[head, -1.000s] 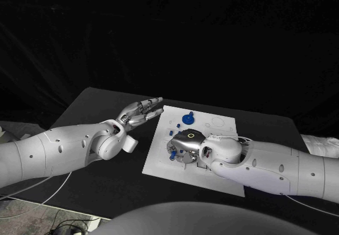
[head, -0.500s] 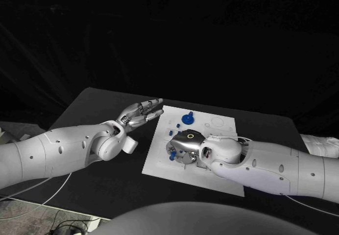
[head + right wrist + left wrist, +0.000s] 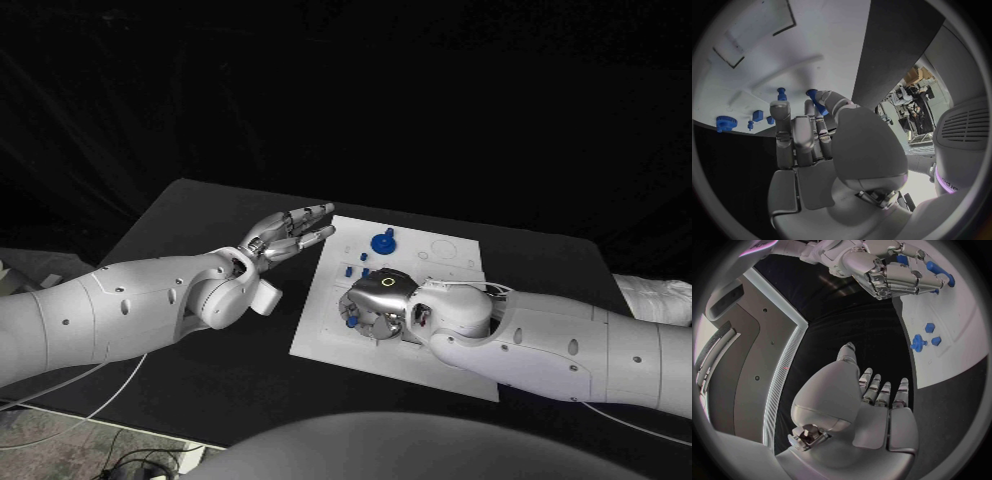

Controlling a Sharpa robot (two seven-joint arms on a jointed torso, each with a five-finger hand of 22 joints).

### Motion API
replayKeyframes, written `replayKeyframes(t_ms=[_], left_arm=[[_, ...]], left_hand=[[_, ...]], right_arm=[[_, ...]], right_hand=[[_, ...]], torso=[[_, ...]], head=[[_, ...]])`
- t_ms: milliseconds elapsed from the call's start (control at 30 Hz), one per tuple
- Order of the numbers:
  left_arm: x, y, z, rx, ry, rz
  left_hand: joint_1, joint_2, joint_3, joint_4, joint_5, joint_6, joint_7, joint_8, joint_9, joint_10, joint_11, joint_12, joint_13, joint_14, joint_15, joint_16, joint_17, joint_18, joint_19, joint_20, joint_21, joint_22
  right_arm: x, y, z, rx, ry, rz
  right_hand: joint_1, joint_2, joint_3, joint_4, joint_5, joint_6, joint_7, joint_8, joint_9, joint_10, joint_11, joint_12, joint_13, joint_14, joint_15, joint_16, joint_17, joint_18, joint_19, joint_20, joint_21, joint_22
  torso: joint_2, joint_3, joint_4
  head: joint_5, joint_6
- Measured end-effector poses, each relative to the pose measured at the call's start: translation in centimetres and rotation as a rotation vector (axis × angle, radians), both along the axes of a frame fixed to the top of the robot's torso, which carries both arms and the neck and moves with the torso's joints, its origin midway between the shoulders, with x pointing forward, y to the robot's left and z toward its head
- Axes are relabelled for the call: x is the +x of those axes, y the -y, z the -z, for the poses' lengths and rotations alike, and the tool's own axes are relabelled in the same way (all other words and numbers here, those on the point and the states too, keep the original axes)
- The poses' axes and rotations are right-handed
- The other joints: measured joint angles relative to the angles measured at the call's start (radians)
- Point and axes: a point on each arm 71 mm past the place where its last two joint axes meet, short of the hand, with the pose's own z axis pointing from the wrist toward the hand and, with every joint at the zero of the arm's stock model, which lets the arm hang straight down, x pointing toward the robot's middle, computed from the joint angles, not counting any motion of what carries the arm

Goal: Assemble the parts on the task board

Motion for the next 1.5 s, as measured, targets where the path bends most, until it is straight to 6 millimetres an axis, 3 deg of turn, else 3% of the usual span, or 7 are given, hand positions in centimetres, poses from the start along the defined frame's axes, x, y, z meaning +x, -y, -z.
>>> replayKeyframes(t_ms=[233,433,700,900,1133,1333,1500], left_arm=[[0.0,0.0,0.0,0.001,-0.004,0.002],[0.0,0.1,0.1,0.0,-0.008,0.005],[-0.1,0.1,0.2,0.0,-0.012,0.008],[-0.1,0.0,0.2,0.001,-0.013,0.007],[-0.1,0.0,0.2,0.002,-0.015,0.007],[-0.1,-0.1,0.2,0.001,-0.015,0.007],[-0.1,-0.1,0.2,0.0,-0.011,0.005]], left_hand=[[0.004,0.004,0.0,0.0,0.0,0.009,0.002,0.0,0.001,0.0,0.0,0.0,0.0,0.0,0.007,0.0,0.0,0.0,0.0,0.0,0.0,0.0],[0.004,0.004,0.0,0.0,0.0,0.015,0.007,0.002,0.002,-0.002,0.002,0.0,0.0,0.003,0.011,0.0,0.001,0.0,0.0,0.0,0.0,0.0],[0.008,0.008,0.0,0.0,0.004,0.022,0.007,0.004,0.003,-0.004,0.004,0.0,0.0,0.003,0.011,0.0,0.001,0.0,0.0,0.0,0.0,0.0],[0.008,0.008,0.0,0.0,0.004,0.022,0.007,0.004,0.003,-0.004,0.004,0.0,0.0,0.003,0.011,0.0,0.001,0.0,0.004,0.003,0.0,0.005],[0.008,0.008,0.0,0.0,0.004,0.021,0.007,0.004,0.003,-0.006,0.006,0.0,0.0,0.003,0.011,0.0,0.001,0.0,0.004,0.004,0.0,0.007],[0.012,0.004,0.0,0.0,0.004,0.025,0.011,0.004,0.003,-0.007,0.007,0.0,0.0,0.003,0.011,0.0,0.001,0.0,0.004,0.004,0.0,0.009],[-0.049,0.03,-0.014,0.006,-0.04,0.029,0.007,0.004,0.003,-0.007,0.007,0.013,0.0,0.003,0.011,0.0,0.002,0.0,0.008,0.007,0.005,0.015]], right_arm=[[0.0,0.0,0.2,-0.005,-0.003,0.007],[-0.1,0.2,0.4,-0.016,-0.009,0.014],[-0.1,0.4,0.4,-0.018,-0.009,0.022],[-0.3,0.8,0.1,0.0,-0.002,0.028],[-0.6,2.3,-1.1,0.067,0.038,0.046],[0.0,4.3,-4.7,0.166,0.115,0.056],[0.8,7.9,-7.9,0.206,0.16,0.106]], right_hand=[[-0.001,-0.001,0.004,-0.004,-0.011,-0.012,-0.007,-0.017,-0.001,-0.027,0.006,-0.006,0.005,-0.012,0.005,-0.008,-0.009,0.0,-0.016,0.002,-0.01,0.0],[-0.012,-0.012,0.017,-0.017,-0.048,-0.113,-0.024,-0.108,-0.05,-0.117,0.03,-0.035,0.014,-0.039,0.022,-0.022,-0.028,0.0,-0.051,0.014,-0.045,0.0],[-0.018,-0.018,-0.009,-0.042,-0.097,-0.267,-0.081,-0.219,-0.139,-0.321,0.059,-0.068,0.025,-0.105,0.047,-0.049,-0.077,0.015,-0.133,0.039,-0.143,0.0],[-0.013,-0.013,-0.049,-0.048,-0.116,-0.333,-0.114,-0.22,-0.188,-0.42,0.066,-0.068,0.027,-0.152,0.055,-0.068,-0.111,0.031,-0.184,0.049,-0.206,0.001],[-0.004,-0.004,-0.062,-0.045,-0.116,-0.359,-0.123,-0.22,-0.216,-0.455,0.07,-0.06,0.028,-0.166,0.058,-0.074,-0.124,0.031,-0.189,0.053,-0.215,0.001],[-0.008,0.011,-0.085,-0.026,-0.138,-0.297,-0.104,-0.199,-0.226,-0.402,0.061,0.003,0.034,-0.114,0.051,-0.034,-0.084,0.031,-0.124,0.051,-0.141,0.0],[-0.039,0.029,-0.115,0.022,-0.249,-0.221,-0.078,-0.177,-0.244,-0.335,0.049,0.037,0.016,-0.083,0.041,-0.017,-0.066,0.031,-0.072,0.041,-0.099,0.0]], torso=[[0.0,0.0001,0.0002],[0.0,0.0001,0.0001],[0.0,0.0001,0.0001],[0.0,0.0001,0.0001],[0.0,0.0002,0.0003],[0.0,0.0002,0.0003],[-0.002,-0.0004,-0.0006]], head=[[0.001,0.0],[0.001,0.0],[0.0,0.0],[0.0,0.0],[-0.001,0.0],[-0.006,0.0],[-0.019,0.0]])
